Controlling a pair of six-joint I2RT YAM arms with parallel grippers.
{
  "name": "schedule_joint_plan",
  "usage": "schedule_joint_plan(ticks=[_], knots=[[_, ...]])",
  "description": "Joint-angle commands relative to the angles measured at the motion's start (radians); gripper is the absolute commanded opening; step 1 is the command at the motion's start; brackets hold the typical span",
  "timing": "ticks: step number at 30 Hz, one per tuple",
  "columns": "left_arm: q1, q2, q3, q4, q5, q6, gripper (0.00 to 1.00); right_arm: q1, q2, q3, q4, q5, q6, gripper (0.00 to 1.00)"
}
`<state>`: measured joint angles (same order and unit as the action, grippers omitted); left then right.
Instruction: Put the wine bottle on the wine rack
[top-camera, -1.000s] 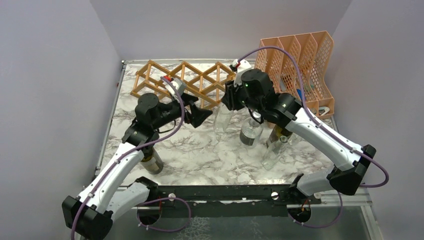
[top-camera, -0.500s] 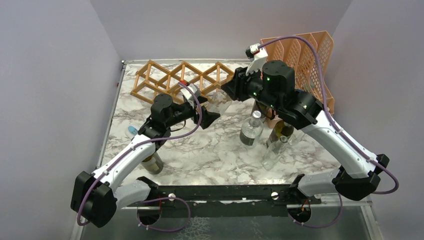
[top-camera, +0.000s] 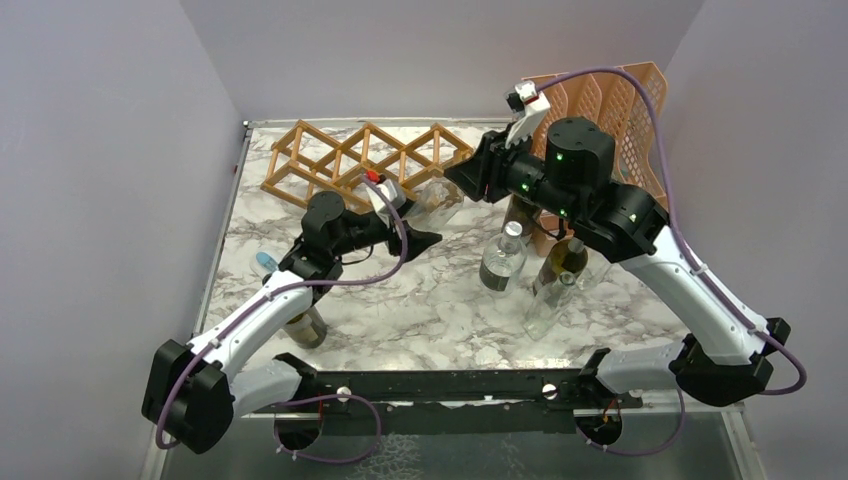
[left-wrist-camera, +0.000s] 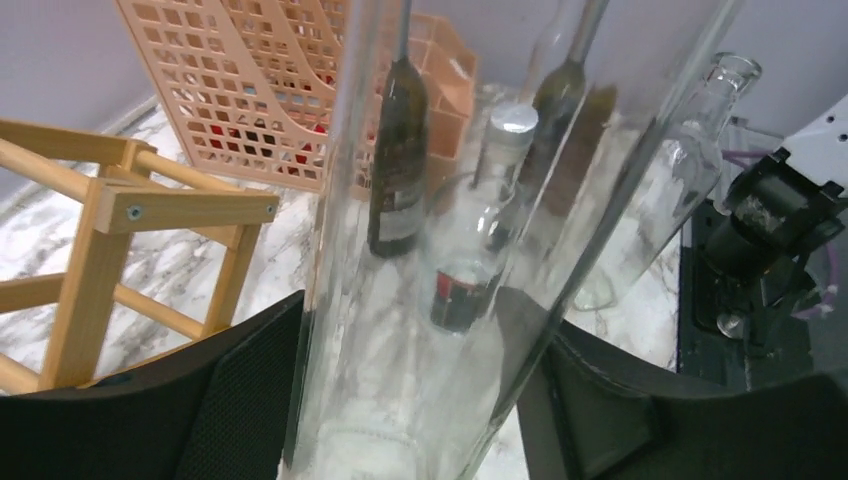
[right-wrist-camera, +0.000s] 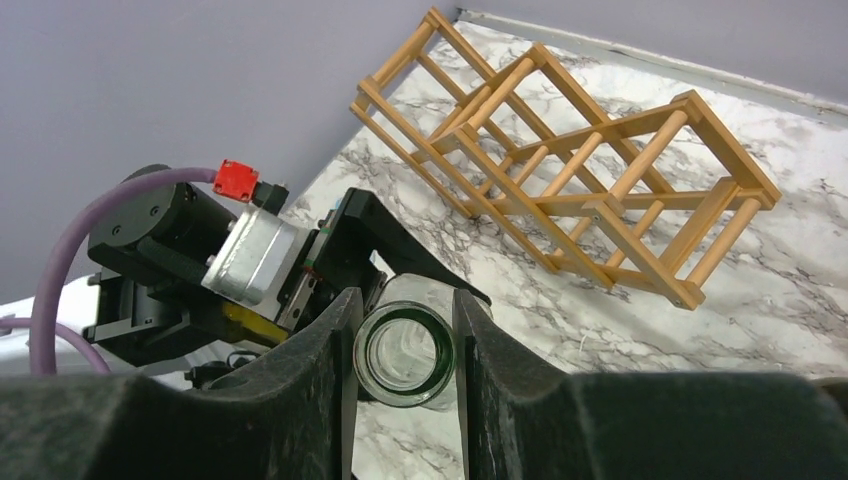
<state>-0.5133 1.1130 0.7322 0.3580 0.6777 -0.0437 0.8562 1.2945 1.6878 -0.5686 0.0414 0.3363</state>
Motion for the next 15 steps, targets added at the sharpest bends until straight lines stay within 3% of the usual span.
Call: schedule_joint_plan(ticks=[1,2,3,5,9,12,15], knots=[[-0.001,-0.044,-0.007,0.086,0.038,0.035,0.59,0.005,-0.047,0.021,0.021,-0.055,0.022,0.01],[-0.001,-0.045,-0.006,0.092,0.048,0.043,0.37,0.004,-0.050,0.018,0.013,-0.064,0.021,0.01],[-0.001,-0.042,-0.001,0.095,0.060,0.055,0.01,0.005,-0.052,0.022,0.000,-0.077,0.016,0.02],[-0.001,-0.031,0.012,0.102,0.054,0.057,0.00,0.004,-0.044,0.042,-0.041,-0.102,0.005,0.12],[-0.002,-0.003,0.056,0.110,0.050,0.132,0.00,0.005,-0.070,0.029,-0.088,-0.074,0.003,0.61],[-0.002,0.007,0.091,0.110,0.039,0.246,0.00,0.004,-0.102,0.022,-0.118,-0.012,0.015,0.75],[-0.002,0.012,0.121,0.111,-0.003,0.381,0.00,0.005,-0.159,0.000,-0.116,0.043,0.035,0.80]])
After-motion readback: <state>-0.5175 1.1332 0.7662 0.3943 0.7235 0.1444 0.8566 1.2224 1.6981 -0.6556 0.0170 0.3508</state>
